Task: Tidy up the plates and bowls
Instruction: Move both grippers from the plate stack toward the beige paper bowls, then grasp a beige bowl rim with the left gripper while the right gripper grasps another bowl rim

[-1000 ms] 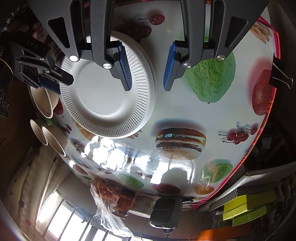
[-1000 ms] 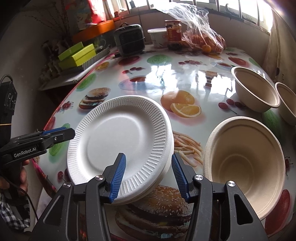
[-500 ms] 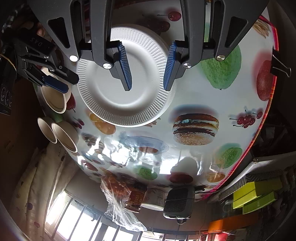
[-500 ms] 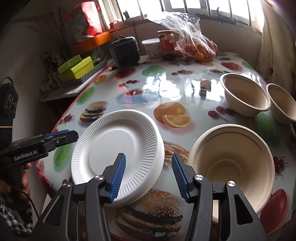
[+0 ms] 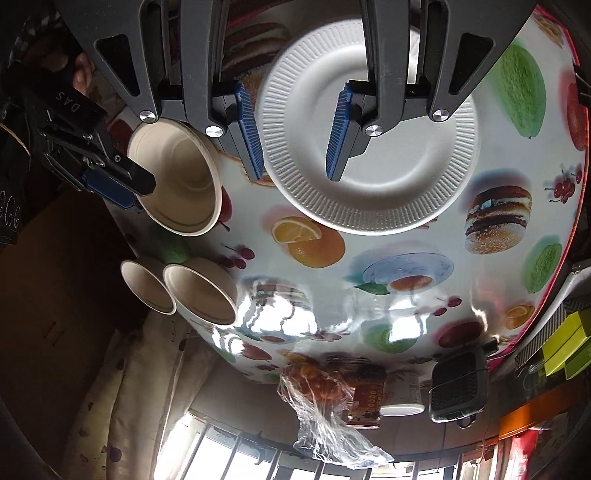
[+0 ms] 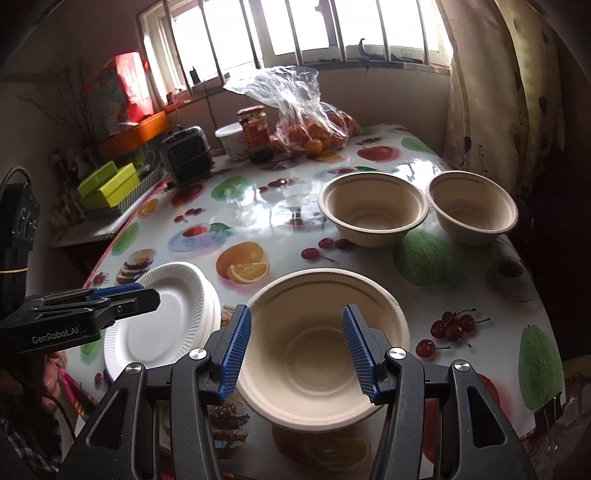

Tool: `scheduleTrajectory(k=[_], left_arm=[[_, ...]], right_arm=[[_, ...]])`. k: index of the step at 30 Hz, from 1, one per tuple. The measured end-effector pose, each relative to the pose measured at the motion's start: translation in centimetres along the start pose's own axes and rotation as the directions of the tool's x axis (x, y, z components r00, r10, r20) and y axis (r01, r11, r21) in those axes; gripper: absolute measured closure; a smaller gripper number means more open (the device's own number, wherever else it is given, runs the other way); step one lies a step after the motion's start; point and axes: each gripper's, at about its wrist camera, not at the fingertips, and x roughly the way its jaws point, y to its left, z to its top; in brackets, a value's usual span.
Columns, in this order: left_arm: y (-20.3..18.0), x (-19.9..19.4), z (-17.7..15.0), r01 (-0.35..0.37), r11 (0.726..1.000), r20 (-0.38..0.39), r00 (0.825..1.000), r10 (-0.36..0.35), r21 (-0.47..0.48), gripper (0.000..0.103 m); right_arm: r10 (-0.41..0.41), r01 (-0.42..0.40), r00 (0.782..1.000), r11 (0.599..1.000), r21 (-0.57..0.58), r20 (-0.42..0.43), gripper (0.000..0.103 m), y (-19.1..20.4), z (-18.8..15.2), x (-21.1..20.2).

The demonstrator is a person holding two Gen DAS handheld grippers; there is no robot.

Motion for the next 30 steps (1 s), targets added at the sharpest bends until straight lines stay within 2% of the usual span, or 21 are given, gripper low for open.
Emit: scheduleTrajectory(k=[8, 12, 19, 24, 30], left_arm=[[-3.3, 3.2, 0.9, 0.047, 0.999, -0.06, 0.997, -0.046, 0.019, 0.066], [-4.6, 4.7, 1.2, 0.059, 0.998, -0.093, 0.994, -0.056, 0.027, 0.066], [-6.2, 6.0, 1.5, 0.077, 0.996, -0.123, 0.99, -0.073, 0.034, 0.066], [-6.9, 6.5, 1.4, 0.079, 0.996, -0.136, 0.988, -0.075, 0.031, 0.067], [-7.8, 7.2, 1.5, 0.086, 0.996, -0.149, 0.986, -0.08, 0.036, 0.068]], right_arm=[[-0.047, 0.047, 0.999, 0.997, 0.062, -0.006, 0.052, -4.7, -0.8, -0.4], [-0.026, 0.028, 0.999, 0.994, 0.101, -0.021, 0.052, -6.5, -1.3, -0.2], [0.016, -0.01, 0.998, 0.995, 0.104, -0.059, 0.053, -7.5, -2.0, 0.7], [0.052, -0.044, 0.995, 0.995, 0.093, -0.088, 0.072, -7.5, -2.3, 1.4], [0.076, -0.067, 0.994, 0.993, 0.099, -0.082, 0.082, -7.8, -2.3, 1.3]])
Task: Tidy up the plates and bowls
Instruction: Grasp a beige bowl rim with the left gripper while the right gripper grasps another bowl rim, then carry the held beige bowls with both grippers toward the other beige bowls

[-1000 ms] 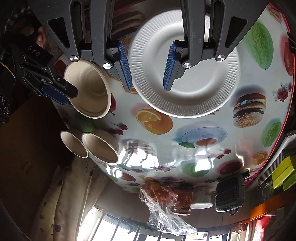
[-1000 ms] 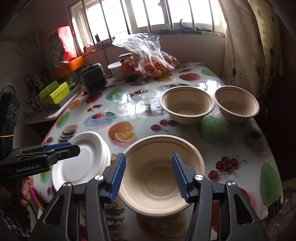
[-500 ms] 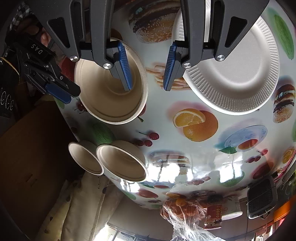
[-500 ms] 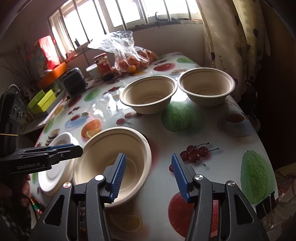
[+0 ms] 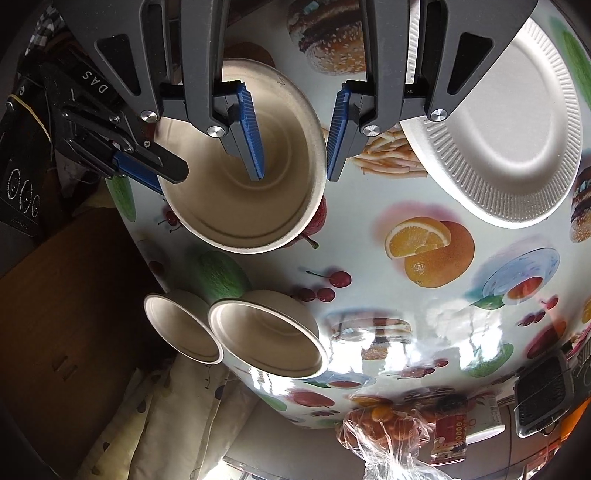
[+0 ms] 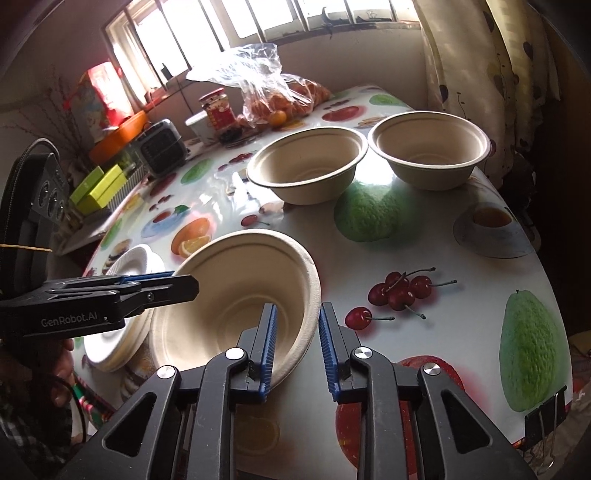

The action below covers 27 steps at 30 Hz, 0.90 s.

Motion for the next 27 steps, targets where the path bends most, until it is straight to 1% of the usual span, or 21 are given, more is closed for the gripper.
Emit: scheduleTrajectory(k=[3, 10, 17, 27], left_arm=[[-0.4, 0.3, 0.2, 0.005, 1.0, -0.005, 1.0, -0.005, 0.007, 0.068], [-1.9, 1.2, 1.1, 0.022, 0.999, -0.015, 1.0, -0.022, 0.035, 0.068], [-3.1, 2.1, 2.2, 0.042, 0.998, -0.025, 0.999, -0.04, 0.057, 0.068], [-4.0, 3.1, 2.8, 0.065, 0.995, -0.047, 0.997, -0.061, 0.074, 0.068]], right_arm=[[-0.004, 0.004, 1.0, 1.0, 0.015, 0.009, 0.082, -0.6, 0.2, -0.3], [-0.041, 0.04, 0.999, 0.999, 0.03, 0.023, 0.082, -2.0, 1.0, -0.8], [-0.078, 0.077, 0.997, 0.996, 0.046, 0.021, 0.082, -3.4, 1.5, -0.9], [-0.107, 0.106, 0.994, 0.992, 0.068, 0.01, 0.082, -4.7, 2.0, -1.0]])
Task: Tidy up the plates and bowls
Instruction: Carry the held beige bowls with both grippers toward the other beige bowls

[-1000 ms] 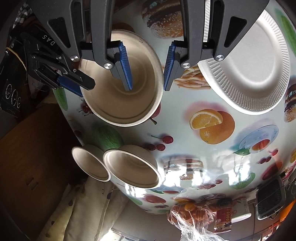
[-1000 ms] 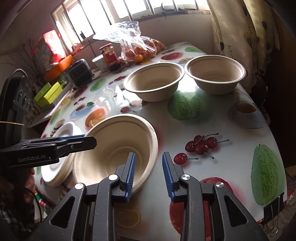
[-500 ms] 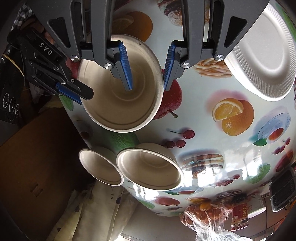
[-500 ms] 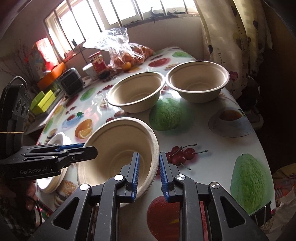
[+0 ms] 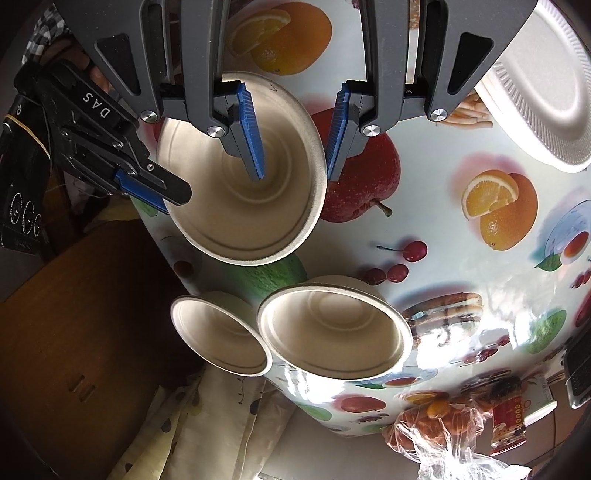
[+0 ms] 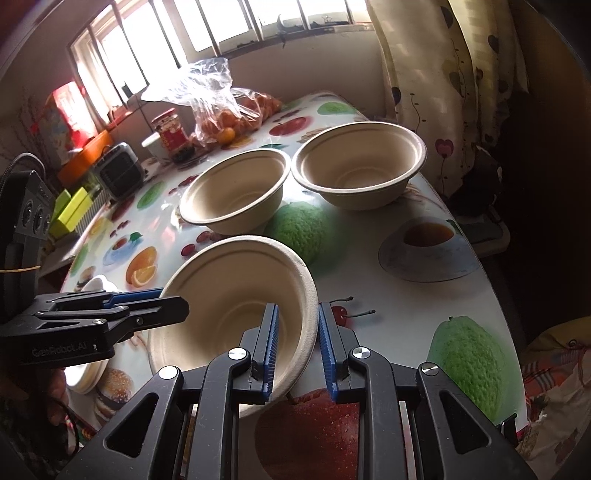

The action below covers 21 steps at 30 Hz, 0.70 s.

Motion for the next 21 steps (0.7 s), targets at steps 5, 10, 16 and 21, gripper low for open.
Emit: scheduleTrajectory(k=[5, 10, 16, 21], left_arm=[[-0.1, 0.0, 0.1, 0.015, 1.0, -0.001, 1.0, -0.015, 0.004, 0.068], [0.0, -0.5, 0.3, 0.012, 1.0, 0.011, 1.0, -0.012, 0.002, 0.068], [0.1, -2.3, 1.1, -0.024, 0.999, 0.045, 0.999, 0.023, 0.025, 0.067], [0.2, -4.9, 3.4, -0.069, 0.996, 0.111, 0.992, 0.063, 0.052, 0.067]], right_arm=[[-0.006, 0.006, 1.0, 1.0, 0.008, -0.003, 0.082, -0.3, 0.0, 0.0], [-0.009, 0.009, 1.0, 1.0, 0.028, 0.0, 0.067, -0.6, 0.0, -0.2], [-0.029, 0.028, 0.999, 0.999, 0.026, 0.046, 0.056, -0.9, 1.0, -1.9], [-0.045, 0.047, 0.993, 0.999, -0.012, 0.108, 0.056, -0.5, 3.7, -3.8]])
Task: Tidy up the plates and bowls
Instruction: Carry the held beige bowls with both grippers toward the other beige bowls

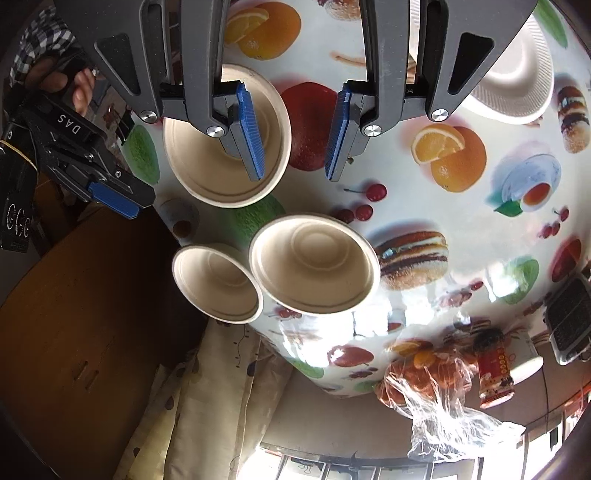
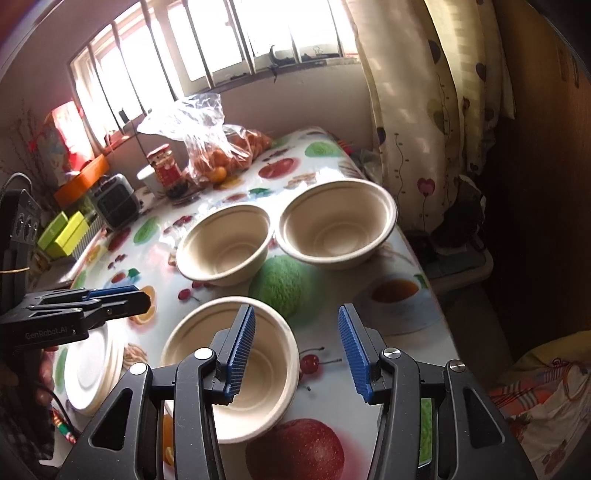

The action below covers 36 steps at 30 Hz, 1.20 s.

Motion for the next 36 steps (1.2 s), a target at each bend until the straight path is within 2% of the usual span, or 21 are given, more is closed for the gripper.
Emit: scheduleTrajectory(k=[6, 8, 10, 15, 23, 30, 36], left_arm=[[0.9, -3.2, 4.1, -0.053, 0.998, 0.106, 0.993, 0.049, 0.037, 0.067], [1.3, -3.6, 5.4, -0.064, 0.997, 0.132, 0.99, 0.057, 0.049, 0.067], [2.0, -3.5, 6.4, -0.072, 0.997, 0.142, 0.988, 0.066, 0.035, 0.067], [4.0, -0.8, 7.8, -0.057, 0.998, 0.093, 0.994, 0.056, 0.004, 0.067], [6.5, 4.3, 9.2, -0.037, 0.999, 0.015, 0.999, 0.037, -0.033, 0.067], [6.8, 7.0, 10.2, 0.007, 1.0, -0.017, 1.0, -0.007, -0.02, 0.067], [6.9, 9.1, 10.3, 0.016, 1.0, -0.049, 0.999, -0.017, -0.011, 0.067]], right_arm=[[0.054, -0.052, 0.997, 0.998, -0.035, 0.055, 0.055, 0.9, 4.0, -1.1], [0.086, -0.084, 0.995, 0.996, -0.028, 0.042, 0.049, 1.3, 4.8, -0.4], [0.103, -0.103, 0.994, 0.995, -0.017, 0.025, 0.048, 1.8, 5.3, 0.6], [0.134, -0.133, 0.99, 0.991, 0.022, -0.033, 0.048, 3.1, 5.1, 3.4], [0.107, -0.101, 0.989, 0.993, 0.067, -0.1, 0.049, 3.5, 4.1, 7.2], [0.106, -0.095, 0.988, 0.991, 0.095, -0.117, 0.058, 3.5, 4.2, 8.9], [0.109, -0.094, 0.985, 0.989, 0.117, -0.133, 0.063, 3.5, 4.3, 10.0]])
